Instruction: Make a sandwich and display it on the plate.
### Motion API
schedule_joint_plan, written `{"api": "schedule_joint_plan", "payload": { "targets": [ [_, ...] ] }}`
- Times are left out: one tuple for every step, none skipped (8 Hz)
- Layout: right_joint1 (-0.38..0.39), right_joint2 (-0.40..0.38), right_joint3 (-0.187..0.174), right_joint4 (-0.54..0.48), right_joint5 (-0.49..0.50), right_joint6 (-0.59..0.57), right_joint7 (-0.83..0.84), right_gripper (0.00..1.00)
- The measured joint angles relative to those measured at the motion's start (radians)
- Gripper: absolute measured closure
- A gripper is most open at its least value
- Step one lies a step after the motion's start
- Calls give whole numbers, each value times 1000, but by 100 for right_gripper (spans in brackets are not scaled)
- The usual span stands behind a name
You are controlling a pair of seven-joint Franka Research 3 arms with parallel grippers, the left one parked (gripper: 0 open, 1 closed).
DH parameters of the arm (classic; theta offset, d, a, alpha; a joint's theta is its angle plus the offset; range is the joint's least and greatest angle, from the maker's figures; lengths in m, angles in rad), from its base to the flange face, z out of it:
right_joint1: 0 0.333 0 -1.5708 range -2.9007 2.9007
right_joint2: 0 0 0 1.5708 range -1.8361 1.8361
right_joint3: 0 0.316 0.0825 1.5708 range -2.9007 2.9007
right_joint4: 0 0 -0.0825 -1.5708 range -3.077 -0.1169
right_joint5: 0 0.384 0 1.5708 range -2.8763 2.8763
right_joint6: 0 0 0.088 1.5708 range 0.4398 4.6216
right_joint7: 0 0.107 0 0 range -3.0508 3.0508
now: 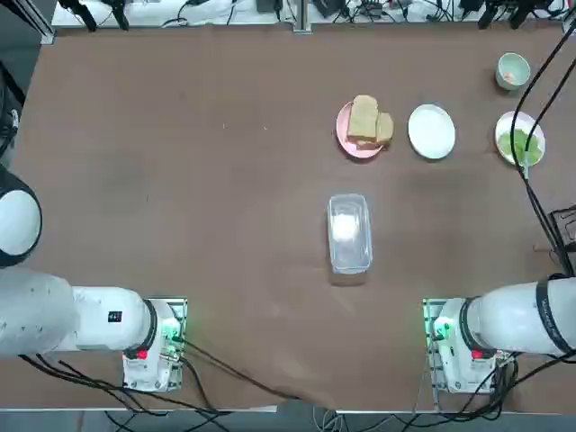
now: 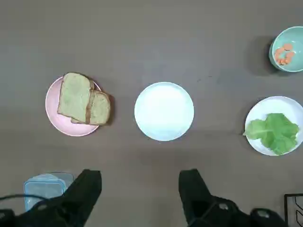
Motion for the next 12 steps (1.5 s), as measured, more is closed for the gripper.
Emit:
{"api": "schedule_joint_plan", "payload": {
  "targets": [
    [0, 0, 1, 1, 0, -3, 0, 0],
    [1, 0, 3, 6, 0, -7, -2, 0],
    [1, 0, 6, 12, 1, -8, -2, 0],
    [2, 1, 8, 17, 4, -8, -2, 0],
    [2, 9, 9, 20, 12, -8, -1, 0],
    [5, 29, 11, 21, 17, 1, -2, 1],
    [18, 61, 13, 23, 18, 30, -2, 1],
    [39, 100, 15, 26, 19, 65, -2, 0],
    [64, 143, 17, 30, 19, 94, -2, 0],
    [87, 188, 17, 38, 26, 119, -1, 0],
    [108, 235, 18, 53, 44, 148, -1, 0],
    [124, 282, 18, 74, 60, 172, -7, 0]
  ]
}}
